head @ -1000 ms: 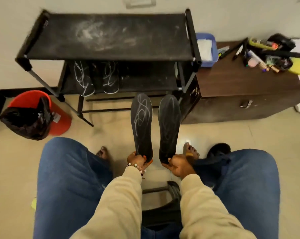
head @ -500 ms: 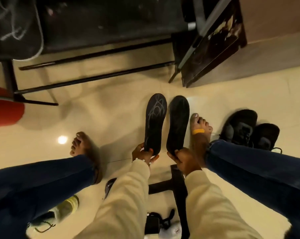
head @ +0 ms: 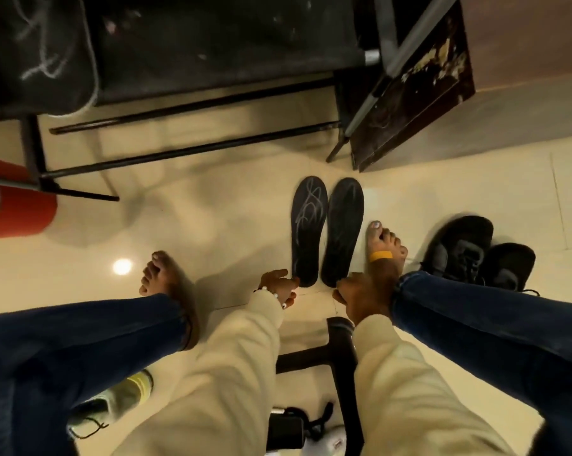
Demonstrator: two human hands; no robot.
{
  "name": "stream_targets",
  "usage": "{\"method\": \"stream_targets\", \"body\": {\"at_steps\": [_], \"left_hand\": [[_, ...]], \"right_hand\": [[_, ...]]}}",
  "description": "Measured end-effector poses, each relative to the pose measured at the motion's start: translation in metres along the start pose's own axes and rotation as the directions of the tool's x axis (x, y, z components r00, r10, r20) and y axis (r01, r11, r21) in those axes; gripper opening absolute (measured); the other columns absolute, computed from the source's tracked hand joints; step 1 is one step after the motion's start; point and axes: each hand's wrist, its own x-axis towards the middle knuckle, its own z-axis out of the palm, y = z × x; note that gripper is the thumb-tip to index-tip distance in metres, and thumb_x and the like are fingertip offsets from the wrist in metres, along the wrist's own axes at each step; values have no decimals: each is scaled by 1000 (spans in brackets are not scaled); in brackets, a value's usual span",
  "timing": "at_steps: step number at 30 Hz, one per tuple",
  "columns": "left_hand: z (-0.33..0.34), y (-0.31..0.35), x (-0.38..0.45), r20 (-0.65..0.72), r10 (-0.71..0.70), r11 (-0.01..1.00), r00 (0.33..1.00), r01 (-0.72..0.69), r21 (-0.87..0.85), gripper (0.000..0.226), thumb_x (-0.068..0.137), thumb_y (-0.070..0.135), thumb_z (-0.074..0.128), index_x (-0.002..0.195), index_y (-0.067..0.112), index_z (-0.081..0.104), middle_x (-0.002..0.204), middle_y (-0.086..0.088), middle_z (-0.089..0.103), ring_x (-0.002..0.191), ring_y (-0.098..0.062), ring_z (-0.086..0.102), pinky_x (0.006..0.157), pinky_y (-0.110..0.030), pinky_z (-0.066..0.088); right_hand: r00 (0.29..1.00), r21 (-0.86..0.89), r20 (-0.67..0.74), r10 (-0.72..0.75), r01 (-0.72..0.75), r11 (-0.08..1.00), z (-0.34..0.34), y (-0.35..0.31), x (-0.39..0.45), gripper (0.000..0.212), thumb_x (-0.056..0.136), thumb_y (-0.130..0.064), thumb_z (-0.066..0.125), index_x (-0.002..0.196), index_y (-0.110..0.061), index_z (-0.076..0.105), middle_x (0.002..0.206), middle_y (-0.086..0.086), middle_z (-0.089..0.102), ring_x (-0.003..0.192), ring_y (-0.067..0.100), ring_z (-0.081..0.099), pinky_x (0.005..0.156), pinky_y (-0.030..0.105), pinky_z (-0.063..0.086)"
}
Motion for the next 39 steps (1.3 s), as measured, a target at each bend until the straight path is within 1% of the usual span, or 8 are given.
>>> {"method": "stream_targets", "body": {"at_steps": [2,5,15,21,26,30,35,39], "left_hand": [[-16,17,-26,66,63,998,996,-62,-11,33,96,5,51,130,7,52,108,-15,60,89,-29,58,75,-34,47],[-46,46,-61,34,193,975,981,-188,-120,21,97,3,45,111,12,57,88,-11,62,71,-24,56,65,-28,41],[-169,102,-175,-247,476,657,844,-528,-538,31,98,11,29,80,13,53,79,-9,56,63,-22,53,60,-25,39],[-240,134,-204,-560,329,400,761,-649,-647,17,96,21,54,98,4,55,76,-8,58,57,-19,57,51,-29,52],[-278,155,-196,-472,320,503,821,-570,-650,61,85,34,71,129,1,45,104,-14,62,72,-23,63,67,-34,55],[-284,175,-184,-358,435,601,826,-562,-568,38,97,34,54,118,3,52,121,-16,62,88,-23,66,78,-31,52],[-281,193,-174,-361,428,486,829,-547,-681,9,97,8,53,105,5,56,124,-12,63,111,-28,63,89,-34,52],[-281,186,-176,-322,438,515,840,-528,-676,33,97,-1,50,130,-2,47,104,-13,65,96,-27,66,79,-39,58]], "right_hand": [[995,349,94,-22,-12,937,2,-17,5,35,82,-25,73,115,-23,60,106,6,59,106,38,56,85,36,53],[994,540,77,-81,26,842,-20,-78,-85,9,92,-6,56,100,-7,59,91,14,62,88,30,62,67,32,56],[819,533,43,-572,466,707,-18,-205,-273,17,92,-3,55,77,-11,59,73,11,64,61,20,61,58,28,52],[744,554,120,-657,499,666,12,-252,-334,17,91,-21,62,92,-4,60,75,13,64,65,21,63,70,34,56],[780,586,115,-615,446,677,49,-285,-344,37,85,-27,71,107,-4,51,93,20,66,82,30,69,67,36,58],[815,603,56,-576,432,670,67,-306,-341,27,86,-21,69,99,-5,52,91,19,67,82,28,70,75,39,59],[853,657,38,-521,372,656,77,-314,-335,13,86,-5,67,91,0,56,77,15,65,67,22,67,71,37,60],[838,649,16,-545,406,643,75,-305,-333,17,83,-6,70,93,-1,58,76,15,67,59,18,64,64,30,59]]}}
